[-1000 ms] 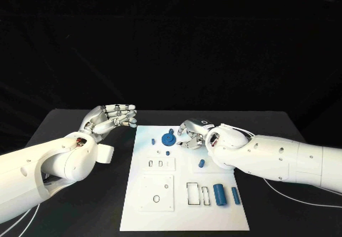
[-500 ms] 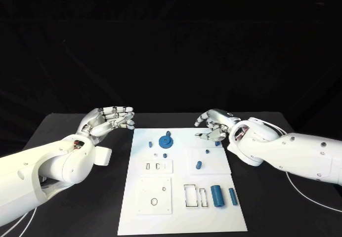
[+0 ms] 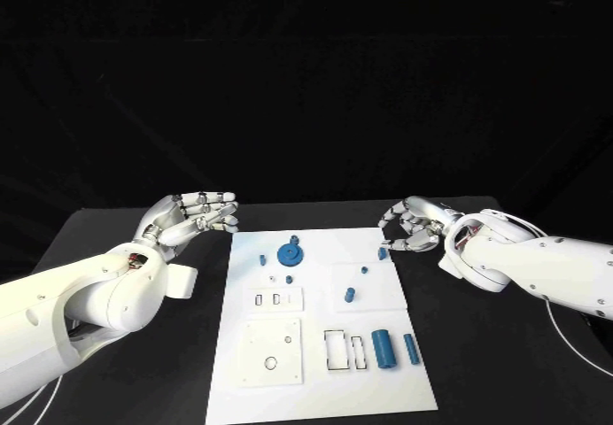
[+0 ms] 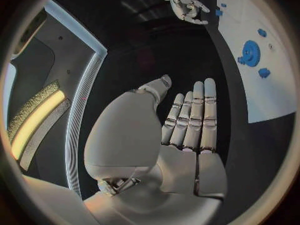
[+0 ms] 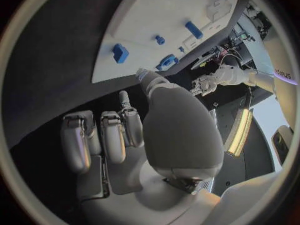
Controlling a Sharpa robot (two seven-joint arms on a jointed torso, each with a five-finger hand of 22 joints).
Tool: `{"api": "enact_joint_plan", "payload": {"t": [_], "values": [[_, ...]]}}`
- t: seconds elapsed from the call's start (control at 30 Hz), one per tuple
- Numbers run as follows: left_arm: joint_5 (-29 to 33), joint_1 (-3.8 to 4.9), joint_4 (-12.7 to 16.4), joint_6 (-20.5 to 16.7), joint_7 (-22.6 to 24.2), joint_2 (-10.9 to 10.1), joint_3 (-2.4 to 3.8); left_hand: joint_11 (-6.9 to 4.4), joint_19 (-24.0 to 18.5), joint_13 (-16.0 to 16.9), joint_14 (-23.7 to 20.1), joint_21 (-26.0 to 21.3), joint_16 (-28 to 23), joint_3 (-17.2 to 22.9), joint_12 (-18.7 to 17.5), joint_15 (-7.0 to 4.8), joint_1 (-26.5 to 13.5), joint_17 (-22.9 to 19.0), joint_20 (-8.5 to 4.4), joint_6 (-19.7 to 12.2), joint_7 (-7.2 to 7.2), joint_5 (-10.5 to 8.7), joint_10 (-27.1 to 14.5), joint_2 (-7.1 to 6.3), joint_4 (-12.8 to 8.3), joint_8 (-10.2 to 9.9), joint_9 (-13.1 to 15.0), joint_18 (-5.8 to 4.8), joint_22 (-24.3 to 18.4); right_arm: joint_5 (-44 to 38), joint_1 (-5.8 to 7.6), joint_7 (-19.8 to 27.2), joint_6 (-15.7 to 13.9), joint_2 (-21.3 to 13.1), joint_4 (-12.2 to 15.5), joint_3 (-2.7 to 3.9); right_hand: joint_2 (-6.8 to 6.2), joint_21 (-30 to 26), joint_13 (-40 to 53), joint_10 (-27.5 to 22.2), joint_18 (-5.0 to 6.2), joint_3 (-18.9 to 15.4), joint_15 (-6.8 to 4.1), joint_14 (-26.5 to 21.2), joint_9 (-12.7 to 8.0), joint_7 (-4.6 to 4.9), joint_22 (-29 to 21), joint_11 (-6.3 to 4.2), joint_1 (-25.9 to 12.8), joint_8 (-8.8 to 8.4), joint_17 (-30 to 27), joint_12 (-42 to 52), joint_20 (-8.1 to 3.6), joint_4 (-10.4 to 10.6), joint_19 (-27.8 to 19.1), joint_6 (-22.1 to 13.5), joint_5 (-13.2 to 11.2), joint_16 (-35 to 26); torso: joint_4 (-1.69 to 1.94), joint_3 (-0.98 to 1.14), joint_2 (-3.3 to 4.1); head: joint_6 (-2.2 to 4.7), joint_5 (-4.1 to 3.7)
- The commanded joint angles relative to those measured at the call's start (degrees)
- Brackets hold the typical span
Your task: Assemble the parts on the task board
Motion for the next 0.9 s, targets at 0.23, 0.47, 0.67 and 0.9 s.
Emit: {"api": "enact_joint_plan", "payload": {"t": [0.23,0.47,0.67,0.9], "values": [[0.1,-0.05,-0.2,1.1,0.4,0.2,0.03,0.08,-0.4,-0.1,-0.5,0.3,0.2,0.0,-0.2,-0.1,-0.6,0.1,0.0,-0.3,1.71,-0.29,-0.4,0.14,-0.4,-0.2,-0.1,0.04,0.1,1.9,-1.26,4.5,4.2,0.1,-2.4,-0.05,-0.05,0.4,6.5,0.5,-0.63,-0.1,-0.36,6.1,0.0,-0.09,14.6,-0.09,0.7,-0.34,15.1,0.6,-0.22,-0.5,5.6,-0.2,-0.2,0.2,0.11,-0.11,0.04,-0.27,0.04],[0.1,-0.07,-0.3,1.2,0.4,0.4,0.03,0.08,-0.4,-0.1,-0.5,0.3,0.2,0.0,-0.2,-0.1,-0.6,0.1,0.0,-0.3,1.71,-0.29,-0.4,0.14,-0.4,-0.2,-0.1,0.04,0.1,1.9,-2.13,3.8,4.4,0.9,-3.6,-0.13,0.42,0.5,6.7,0.7,-0.66,-0.2,-0.32,6.1,0.0,0.09,14.7,0.02,0.6,-0.34,15.1,0.7,-0.21,-0.3,5.7,-0.1,-0.2,0.2,0.11,-0.19,0.02,-0.46,0.22],[0.1,-0.07,-0.3,1.2,0.4,0.3,0.03,0.08,-0.4,-0.1,-0.5,0.3,0.2,0.0,-0.2,-0.1,-0.6,0.1,0.0,-0.3,1.71,-0.29,-0.4,0.14,-0.4,-0.2,-0.1,0.04,0.1,1.9,-3.0,3.4,4.3,1.7,-4.2,-0.15,0.55,0.5,6.7,0.7,-0.65,-0.2,-0.28,6.1,0.0,0.15,14.7,0.07,0.5,-0.35,15.1,0.8,-0.19,-0.2,5.7,-0.1,-0.2,0.2,0.17,-0.24,-0.04,-0.69,0.33],[0.1,-0.07,-0.4,1.1,0.3,0.3,0.02,0.08,-0.4,-0.1,-0.5,0.3,0.2,0.0,-0.2,-0.1,-0.6,0.1,0.0,-0.3,1.71,-0.29,-0.4,0.14,-0.4,-0.2,-0.1,0.04,0.1,1.9,-3.43,2.9,4.2,2.3,-4.5,-0.16,1.07,0.7,7.2,1.2,-0.73,0.0,-0.2,6.1,0.0,0.22,14.9,0.14,0.4,-0.28,15.1,1.2,-0.13,0.0,5.9,0.2,-0.1,0.2,0.19,-0.26,-0.08,-0.93,0.27]]}}
